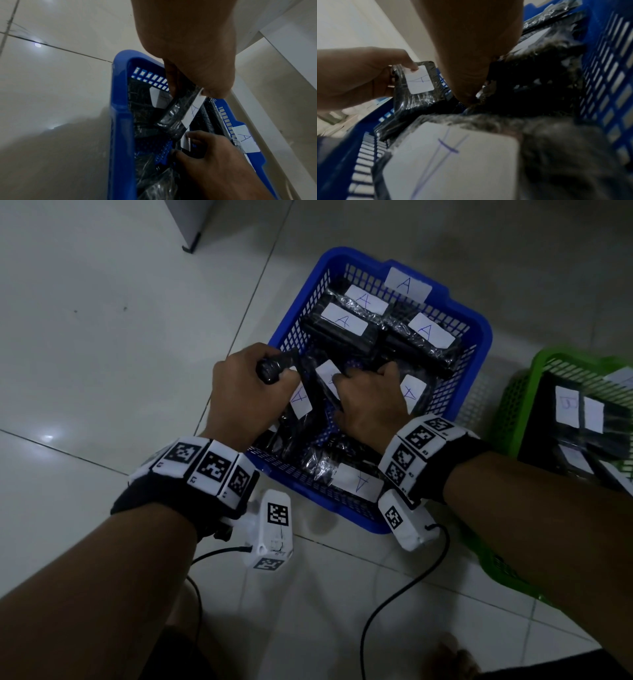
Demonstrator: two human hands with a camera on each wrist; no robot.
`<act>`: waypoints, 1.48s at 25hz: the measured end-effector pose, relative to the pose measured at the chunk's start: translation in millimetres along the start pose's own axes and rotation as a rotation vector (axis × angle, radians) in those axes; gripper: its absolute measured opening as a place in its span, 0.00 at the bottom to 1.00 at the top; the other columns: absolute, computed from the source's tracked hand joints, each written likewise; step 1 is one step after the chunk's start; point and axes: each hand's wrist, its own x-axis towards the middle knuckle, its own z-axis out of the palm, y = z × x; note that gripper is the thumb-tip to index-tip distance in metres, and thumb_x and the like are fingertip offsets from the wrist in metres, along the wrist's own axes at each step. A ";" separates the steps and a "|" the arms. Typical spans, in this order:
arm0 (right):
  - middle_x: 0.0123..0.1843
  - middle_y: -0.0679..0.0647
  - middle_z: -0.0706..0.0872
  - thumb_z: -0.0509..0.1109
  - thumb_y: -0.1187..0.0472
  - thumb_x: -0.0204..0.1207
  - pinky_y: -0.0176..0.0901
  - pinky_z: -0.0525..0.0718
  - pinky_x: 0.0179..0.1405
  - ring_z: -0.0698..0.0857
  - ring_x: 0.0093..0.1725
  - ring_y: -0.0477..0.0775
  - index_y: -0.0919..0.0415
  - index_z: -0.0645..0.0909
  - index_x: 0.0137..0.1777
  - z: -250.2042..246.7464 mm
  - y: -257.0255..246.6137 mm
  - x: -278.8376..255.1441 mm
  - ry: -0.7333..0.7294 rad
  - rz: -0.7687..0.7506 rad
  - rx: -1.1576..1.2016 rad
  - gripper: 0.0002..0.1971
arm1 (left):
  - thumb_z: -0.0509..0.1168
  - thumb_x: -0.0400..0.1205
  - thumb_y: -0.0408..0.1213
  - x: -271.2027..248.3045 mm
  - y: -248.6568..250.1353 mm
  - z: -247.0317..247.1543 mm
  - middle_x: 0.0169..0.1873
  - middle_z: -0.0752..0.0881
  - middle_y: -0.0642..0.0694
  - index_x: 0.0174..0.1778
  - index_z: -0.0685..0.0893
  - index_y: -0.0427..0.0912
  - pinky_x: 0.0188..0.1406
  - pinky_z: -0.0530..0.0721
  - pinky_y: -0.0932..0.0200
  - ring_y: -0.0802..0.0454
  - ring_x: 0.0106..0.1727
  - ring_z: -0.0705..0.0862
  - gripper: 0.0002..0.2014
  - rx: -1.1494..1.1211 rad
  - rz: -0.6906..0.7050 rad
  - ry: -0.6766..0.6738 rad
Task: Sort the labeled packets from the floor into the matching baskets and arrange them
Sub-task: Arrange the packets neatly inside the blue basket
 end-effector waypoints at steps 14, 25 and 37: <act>0.57 0.62 0.87 0.63 0.65 0.80 0.49 0.85 0.52 0.86 0.54 0.62 0.63 0.82 0.63 -6.7 15.6 4.4 -0.064 -0.044 0.486 0.14 | 0.68 0.76 0.41 3.4 11.0 4.8 0.32 0.86 0.60 0.49 0.88 0.47 0.32 0.81 0.75 0.68 0.31 0.85 0.08 -0.134 -0.112 0.001; 0.65 0.46 0.75 0.85 0.46 0.61 0.38 0.81 0.60 0.77 0.64 0.42 0.46 0.73 0.73 -16.4 24.9 -27.9 0.181 0.051 0.973 0.39 | 0.67 0.83 0.33 16.5 24.1 21.9 0.46 0.87 0.40 0.56 0.82 0.38 0.39 0.90 0.58 0.50 0.44 0.88 0.07 -0.623 -0.386 -0.074; 0.49 0.54 0.88 0.72 0.37 0.69 0.55 0.70 0.56 0.86 0.49 0.59 0.54 0.75 0.64 -4.9 17.2 -25.7 0.199 0.068 0.078 0.29 | 0.67 0.78 0.33 17.1 4.3 23.8 0.47 0.91 0.39 0.53 0.89 0.37 0.54 0.86 0.51 0.40 0.49 0.88 0.10 0.255 0.294 -0.288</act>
